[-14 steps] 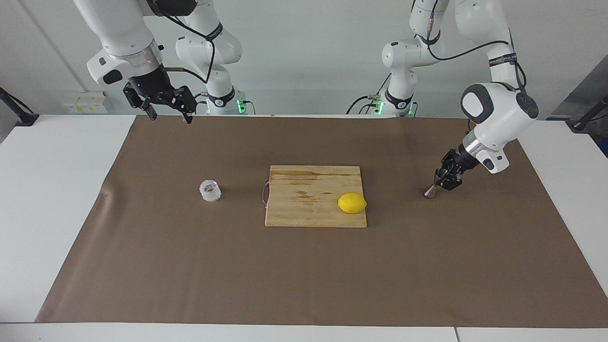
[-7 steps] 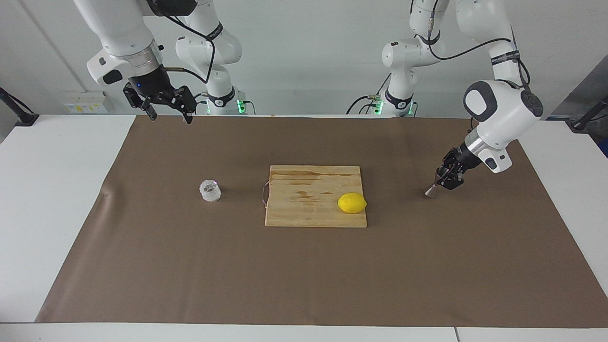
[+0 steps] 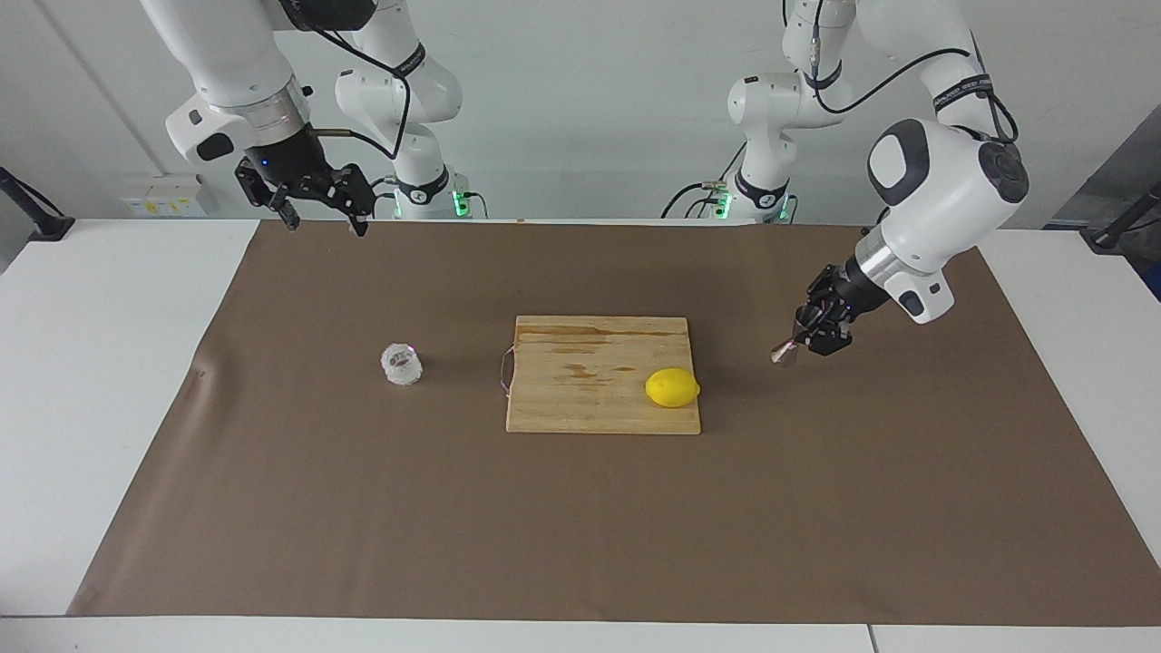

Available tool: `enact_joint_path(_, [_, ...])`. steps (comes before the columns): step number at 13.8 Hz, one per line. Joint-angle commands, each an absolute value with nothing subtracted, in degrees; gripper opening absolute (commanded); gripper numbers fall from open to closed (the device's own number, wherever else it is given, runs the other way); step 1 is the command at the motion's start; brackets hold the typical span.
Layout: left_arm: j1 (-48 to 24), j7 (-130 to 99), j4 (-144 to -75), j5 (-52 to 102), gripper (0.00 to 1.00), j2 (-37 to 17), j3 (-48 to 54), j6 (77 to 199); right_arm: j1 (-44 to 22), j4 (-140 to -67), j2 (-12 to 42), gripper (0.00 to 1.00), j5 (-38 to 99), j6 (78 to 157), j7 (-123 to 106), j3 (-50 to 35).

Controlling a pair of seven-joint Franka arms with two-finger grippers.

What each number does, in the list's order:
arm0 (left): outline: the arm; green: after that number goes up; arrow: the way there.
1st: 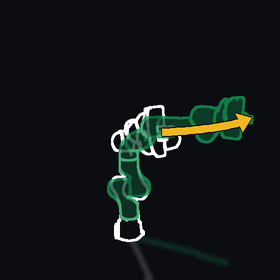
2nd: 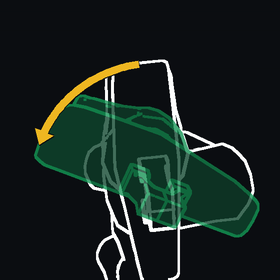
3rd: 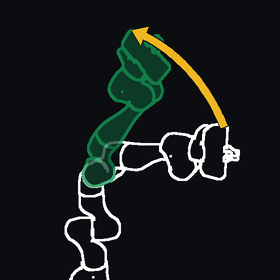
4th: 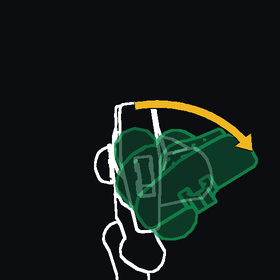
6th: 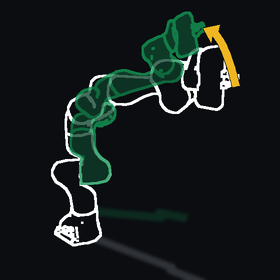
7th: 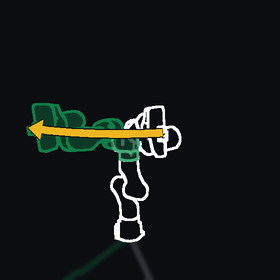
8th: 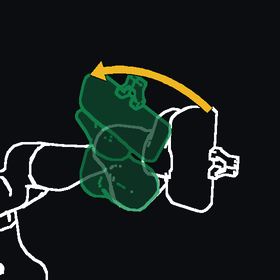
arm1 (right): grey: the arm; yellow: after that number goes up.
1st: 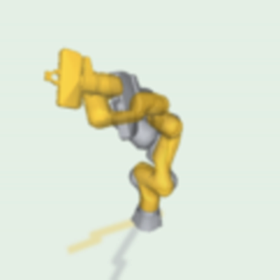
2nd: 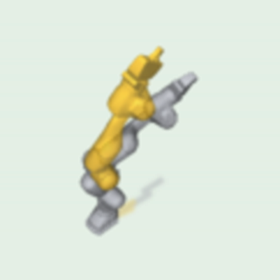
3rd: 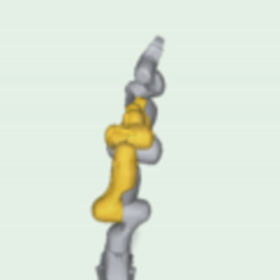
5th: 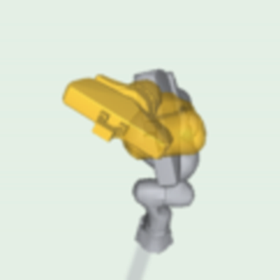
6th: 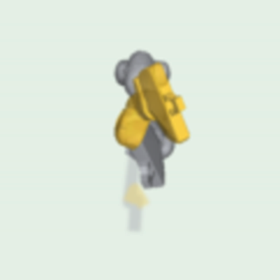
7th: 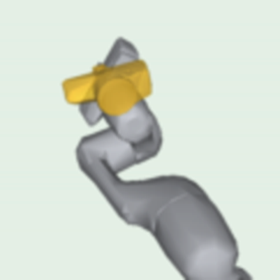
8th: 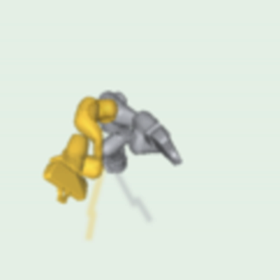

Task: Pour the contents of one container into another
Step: 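Lift the metal jigger with the left gripper over the wooden board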

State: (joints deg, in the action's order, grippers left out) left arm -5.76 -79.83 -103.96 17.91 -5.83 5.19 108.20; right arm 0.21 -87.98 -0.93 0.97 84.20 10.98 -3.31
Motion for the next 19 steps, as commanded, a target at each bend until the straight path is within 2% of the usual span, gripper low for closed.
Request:
enact_joint_path(1, [-11.32,-88.29,-99.50,17.93,0.00,-8.70,4.48,107.13,0.70,-88.51,-1.23,1.00,1.41,84.38,11.95,-3.60])
enact_joint_path(7, [-24.41,-104.57,-100.54,18.63,0.00,-9.14,4.57,117.14,0.97,-88.51,-1.23,1.00,1.41,84.38,11.69,-3.60])
enact_joint_path(10, [-28.73,-108.09,-101.95,18.37,0.00,-9.66,4.57,120.31,0.97,-88.51,-1.23,1.00,1.41,84.38,11.69,-3.60])
enact_joint_path(13, [-32.68,-110.55,-101.87,17.06,0.00,-14.05,4.48,124.70,0.97,-88.51,-1.23,1.00,1.41,84.38,11.34,-3.60])
enact_joint_path(19, [-36.91,-113.64,-100.46,13.98,0.00,-18.98,4.48,127.53,1.05,-88.51,-1.23,1.00,1.49,84.46,11.16,-3.52])
